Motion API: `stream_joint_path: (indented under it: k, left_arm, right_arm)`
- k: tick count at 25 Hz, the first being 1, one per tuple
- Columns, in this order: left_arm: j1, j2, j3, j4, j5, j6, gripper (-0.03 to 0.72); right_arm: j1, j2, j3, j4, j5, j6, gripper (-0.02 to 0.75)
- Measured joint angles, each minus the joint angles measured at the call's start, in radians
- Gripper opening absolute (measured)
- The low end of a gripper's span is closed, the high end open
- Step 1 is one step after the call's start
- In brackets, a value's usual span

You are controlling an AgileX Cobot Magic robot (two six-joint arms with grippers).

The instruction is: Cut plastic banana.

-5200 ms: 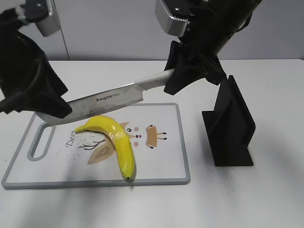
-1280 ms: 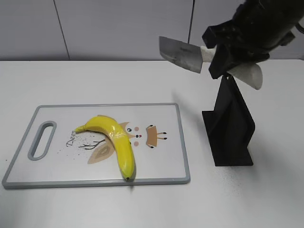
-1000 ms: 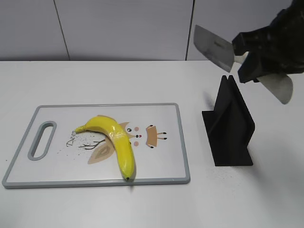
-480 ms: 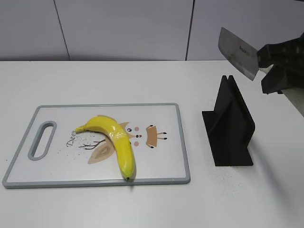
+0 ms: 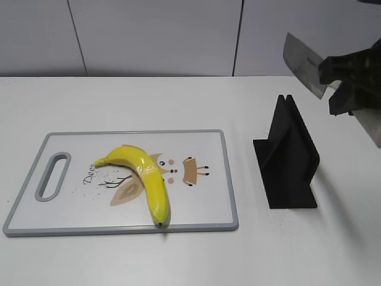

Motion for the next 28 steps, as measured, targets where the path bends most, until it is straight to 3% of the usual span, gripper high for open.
stream_joint_path:
  k: [20, 22, 26, 28]
  left_arm:
    - [0.000, 0.000, 0.005, 0.000, 0.000, -0.001, 0.568]
    - [0.000, 0.000, 0.005, 0.000, 0.000, -0.001, 0.566]
    - [0.000, 0.000, 0.005, 0.000, 0.000, -0.001, 0.566]
    - [0.000, 0.000, 0.005, 0.000, 0.000, -0.001, 0.566]
  right_arm:
    - [0.000, 0.213, 0.000, 0.053, 0.013, -0.025, 0.168]
    - [-0.001, 0.214, 0.000, 0.065, 0.013, -0.035, 0.243]
    - [-0.001, 0.214, 0.000, 0.079, 0.014, -0.061, 0.494]
    - [-0.001, 0.213, 0.000, 0.079, 0.018, -0.069, 0.567]
